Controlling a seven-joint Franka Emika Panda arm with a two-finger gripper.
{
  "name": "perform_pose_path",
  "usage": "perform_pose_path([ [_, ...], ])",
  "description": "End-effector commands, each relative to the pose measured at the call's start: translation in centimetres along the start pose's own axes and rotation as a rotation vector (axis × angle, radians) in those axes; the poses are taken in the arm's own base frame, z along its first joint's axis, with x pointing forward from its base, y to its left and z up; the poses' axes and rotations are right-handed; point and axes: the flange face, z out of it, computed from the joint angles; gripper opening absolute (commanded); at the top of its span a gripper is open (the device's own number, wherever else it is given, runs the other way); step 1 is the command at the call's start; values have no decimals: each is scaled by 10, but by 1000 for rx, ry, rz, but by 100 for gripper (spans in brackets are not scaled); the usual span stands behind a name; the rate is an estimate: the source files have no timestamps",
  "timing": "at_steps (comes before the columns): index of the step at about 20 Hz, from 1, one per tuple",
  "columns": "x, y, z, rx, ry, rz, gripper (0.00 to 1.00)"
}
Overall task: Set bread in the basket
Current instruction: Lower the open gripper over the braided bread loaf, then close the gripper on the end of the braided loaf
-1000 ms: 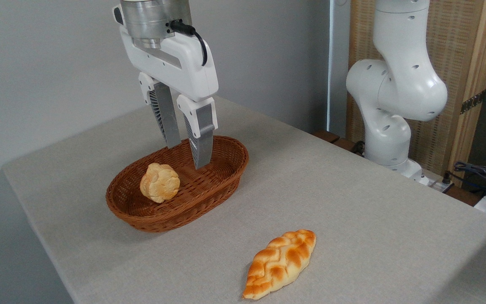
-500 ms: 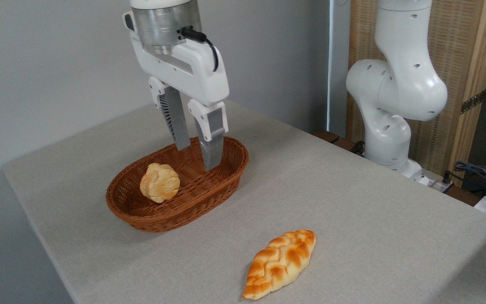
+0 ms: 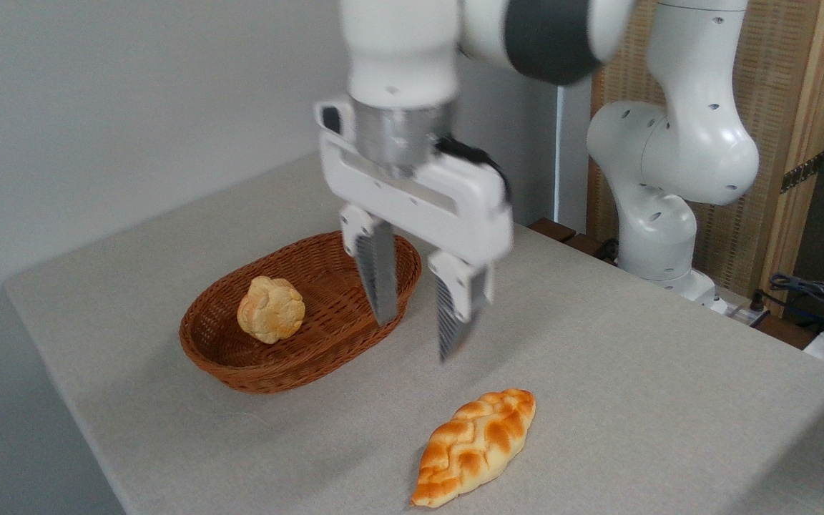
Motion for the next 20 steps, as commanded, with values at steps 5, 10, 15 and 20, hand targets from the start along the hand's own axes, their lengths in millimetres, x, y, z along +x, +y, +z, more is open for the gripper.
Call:
perform_pose_path([
  [5,-48,-22,52,28,-55,108,100],
  [10,-54,-15,76,-6,-87,112,100],
  [15,-50,-4,98,-21,-91,126,100],
  [20,-53,-1,108,-22,-92,127,100],
])
